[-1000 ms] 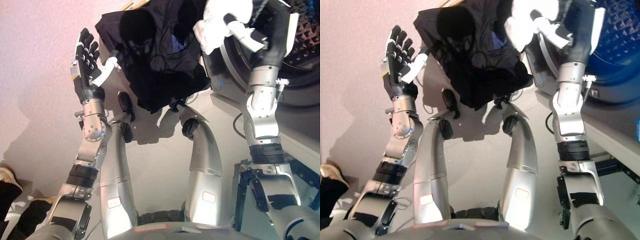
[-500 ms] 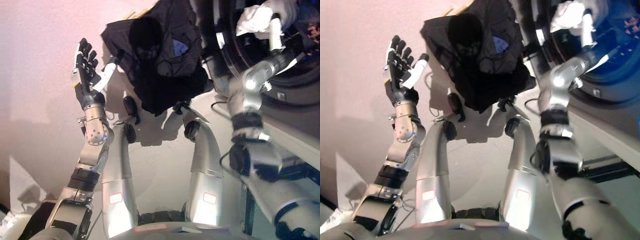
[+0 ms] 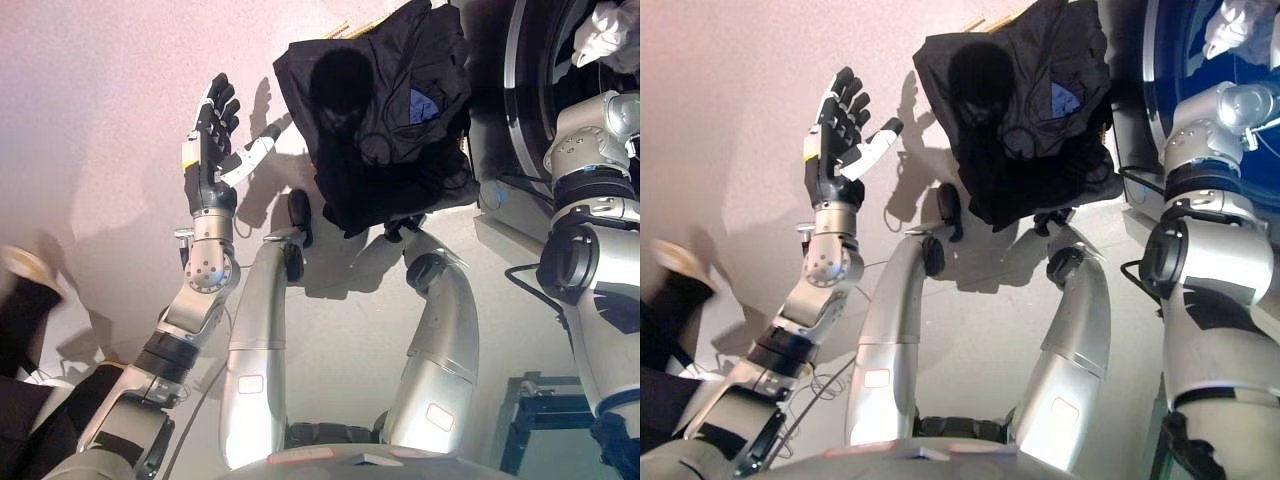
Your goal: Put the clothes in the basket into the washing machine.
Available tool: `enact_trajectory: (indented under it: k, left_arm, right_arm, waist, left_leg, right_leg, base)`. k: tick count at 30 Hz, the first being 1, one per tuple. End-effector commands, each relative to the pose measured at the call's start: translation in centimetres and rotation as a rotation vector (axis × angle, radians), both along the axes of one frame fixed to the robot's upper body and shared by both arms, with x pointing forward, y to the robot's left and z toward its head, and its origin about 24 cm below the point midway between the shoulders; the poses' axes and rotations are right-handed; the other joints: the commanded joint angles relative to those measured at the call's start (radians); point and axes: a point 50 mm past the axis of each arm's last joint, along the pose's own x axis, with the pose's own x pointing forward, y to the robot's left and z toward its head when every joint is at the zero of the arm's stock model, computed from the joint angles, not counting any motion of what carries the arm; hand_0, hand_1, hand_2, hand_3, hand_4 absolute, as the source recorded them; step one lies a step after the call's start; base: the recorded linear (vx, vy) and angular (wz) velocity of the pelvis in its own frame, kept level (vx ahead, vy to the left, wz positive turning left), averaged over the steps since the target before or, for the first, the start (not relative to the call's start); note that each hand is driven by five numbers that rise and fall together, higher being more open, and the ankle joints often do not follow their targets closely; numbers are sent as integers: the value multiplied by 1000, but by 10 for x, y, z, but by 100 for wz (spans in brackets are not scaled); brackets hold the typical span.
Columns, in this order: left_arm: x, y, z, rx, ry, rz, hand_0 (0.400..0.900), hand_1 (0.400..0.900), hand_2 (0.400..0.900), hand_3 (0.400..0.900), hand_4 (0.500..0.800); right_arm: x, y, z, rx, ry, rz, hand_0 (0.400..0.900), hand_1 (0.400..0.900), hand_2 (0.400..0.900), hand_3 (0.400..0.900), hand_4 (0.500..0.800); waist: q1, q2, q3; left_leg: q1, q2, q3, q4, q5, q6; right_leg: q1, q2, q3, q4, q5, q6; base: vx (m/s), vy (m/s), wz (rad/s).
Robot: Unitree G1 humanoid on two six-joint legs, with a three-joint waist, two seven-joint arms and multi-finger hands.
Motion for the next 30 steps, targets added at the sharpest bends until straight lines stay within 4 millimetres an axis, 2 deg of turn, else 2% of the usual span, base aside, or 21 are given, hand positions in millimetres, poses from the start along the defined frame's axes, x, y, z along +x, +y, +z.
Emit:
enact_trajectory:
  k: [1, 6, 8, 10, 11, 12, 13, 14, 17, 18, 19, 21, 22, 23, 24, 26, 28, 29, 30]
  left_arm:
    - [-11, -5, -9, -70, -33, -1, 900, 900, 900, 900, 800]
    - [-8, -4, -11, -82, -24, 29, 900, 900, 900, 900, 800]
    - [-6, -2, -16, -95, 1, 52, 900, 900, 900, 900, 800]
    - [-5, -1, -24, -105, 42, 77, 900, 900, 900, 900, 800]
    - [-5, 0, -31, -109, 71, 88, 900, 900, 900, 900, 800]
    - [-5, 0, -44, -118, 131, 101, 900, 900, 900, 900, 800]
    - [-7, 1, -47, -116, 139, 104, 900, 900, 900, 900, 800]
    - [-8, 0, -58, -137, 190, 102, 900, 900, 900, 900, 800]
    - [-14, 7, -102, -171, 389, 125, 900, 900, 900, 900, 800]
    - [-22, 13, -125, -174, 488, 135, 900, 900, 900, 900, 800]
    - [-23, 14, -126, -176, 492, 135, 900, 900, 900, 900, 800]
    - [-36, 20, -159, -217, 640, 136, 900, 900, 900, 900, 800]
    - [-49, 27, -183, -254, 747, 157, 900, 900, 900, 900, 800]
    - [-50, 28, -183, -255, 748, 158, 900, 900, 900, 900, 800]
    - [-64, 34, -206, -217, 863, 166, 900, 900, 900, 900, 800]
    - [-83, 38, -229, -217, 986, 187, 900, 900, 900, 900, 800]
    - [-105, 41, -251, -199, 1129, 194, 900, 900, 900, 900, 800]
    - [-104, 41, -251, -200, 1128, 193, 900, 900, 900, 900, 800]
    - [-111, 42, -257, -198, 1174, 193, 900, 900, 900, 900, 800]
  right_arm:
    - [-15, -14, -22, -163, 32, -115, 900, 900, 900, 900, 800]
    - [-6, 21, -29, -218, -23, -49, 900, 900, 900, 900, 800]
    - [0, 52, -39, -253, -49, 35, 900, 900, 900, 900, 800]
    - [1, 85, -60, -292, -54, 139, 900, 900, 900, 900, 800]
    - [-1, 99, -73, -309, -46, 191, 900, 900, 900, 900, 800]
    - [-7, 119, -99, -321, -22, 282, 900, 900, 900, 900, 800]
    - [-9, 121, -103, -320, -14, 287, 900, 900, 900, 900, 800]
    - [-15, 131, -122, -314, 15, 351, 900, 900, 900, 900, 800]
    - [-31, 147, -180, -294, 156, 506, 900, 900, 900, 900, 800]
    - [-43, 153, -209, -303, 248, 605, 900, 900, 900, 900, 800]
    - [-44, 154, -211, -303, 252, 611, 900, 900, 900, 900, 800]
    - [-61, 154, -257, -333, 441, 747, 900, 900, 900, 900, 800]
    - [-75, 151, -283, -318, 551, 797, 900, 900, 900, 900, 800]
    - [-76, 151, -284, -318, 552, 799, 900, 900, 900, 900, 800]
    - [-99, 148, -321, -307, 730, 894, 900, 900, 900, 900, 800]
    - [-122, 143, -351, -277, 892, 947, 900, 900, 900, 900, 800]
    - [-148, 138, -378, -246, 1070, 1009, 900, 900, 900, 900, 800]
    - [-148, 138, -378, -247, 1069, 1009, 900, 900, 900, 900, 800]
    - [-158, 134, -386, -227, 1131, 1014, 900, 900, 900, 900, 800]
  waist:
    - [-36, 68, -209]
    - [-56, 61, -204]
    - [-69, 52, -203]
    - [-91, 38, -203]
    - [-102, 28, -202]
    - [-120, 11, -209]
    - [-122, 8, -205]
    - [-135, -3, -209]
    - [-163, -34, -216]
    - [-173, -51, -224]
    - [-174, -51, -213]
    - [-185, -66, -227]
    - [-190, -75, -253]
    - [-187, -67, -247]
    - [-190, -75, -283]
    - [-191, -74, -319]
    - [-189, -70, -353]
    - [-188, -70, -348]
    - [-188, -68, -368]
  left_leg:
    - [-18, -25, -42, -93, -41, -6]
    - [38, -18, -35, -143, -36, -4]
    - [83, -12, -27, -185, -31, -2]
    - [151, -6, -15, -236, -26, -1]
    - [185, -6, -10, -261, -23, -1]
    - [250, -6, -5, -303, -24, -1]
    - [272, -7, -4, -317, -18, -1]
    - [322, -5, 2, -346, -17, -3]
    - [500, 5, 17, -435, -10, -13]
    - [604, 10, 31, -487, -7, -21]
    - [631, 10, 31, -502, -1, -22]
    - [751, 13, 51, -561, 12, -36]
    - [833, 7, 80, -616, 56, -46]
    - [858, 12, 60, -625, 35, -55]
    - [923, 0, 90, -687, 84, -65]
    - [1005, -8, 101, -755, 109, -83]
    - [1068, -3, 115, -809, 129, -95]
    - [1076, -3, 116, -814, 131, -95]
    - [1102, -4, 123, -834, 135, -100]
  right_leg:
    - [-154, 38, -26, 90, -100, 135]
    - [-99, 42, -31, 45, -84, 144]
    - [-58, 46, -42, 11, -71, 150]
    - [5, 53, -50, -32, -55, 160]
    - [38, 56, -53, -52, -47, 165]
    - [95, 58, -57, -89, -32, 176]
    - [115, 60, -59, -99, -28, 178]
    - [156, 61, -60, -122, -17, 184]
    - [317, 76, -67, -217, 12, 201]
    - [410, 90, -80, -266, 20, 204]
    - [436, 94, -83, -278, 24, 205]
    - [566, 122, -88, -356, 41, 212]
    - [661, 140, -126, -434, 73, 199]
    - [681, 152, -110, -432, 53, 218]
    - [771, 172, -127, -505, 84, 207]
    - [872, 189, -128, -582, 105, 220]
    - [950, 197, -119, -641, 121, 229]
    - [957, 199, -119, -646, 123, 229]
    - [986, 203, -113, -671, 131, 233]
  base:
    - [0, 0, 0]
    - [-14, 42, -10]
    - [4, 79, -21]
    - [34, 77, -24]
    - [103, 67, -29]
    - [92, 36, -21]
    - [119, 46, -23]
    - [100, 35, -19]
    - [209, 41, -26]
    - [201, 44, -25]
    - [203, 40, -25]
    - [162, -6, -13]
    - [210, -13, -9]
    - [195, -36, -2]
    - [217, -25, -2]
    - [217, -39, -6]
    - [188, -22, -10]
    - [150, -16, -8]
    - [82, -7, -3]
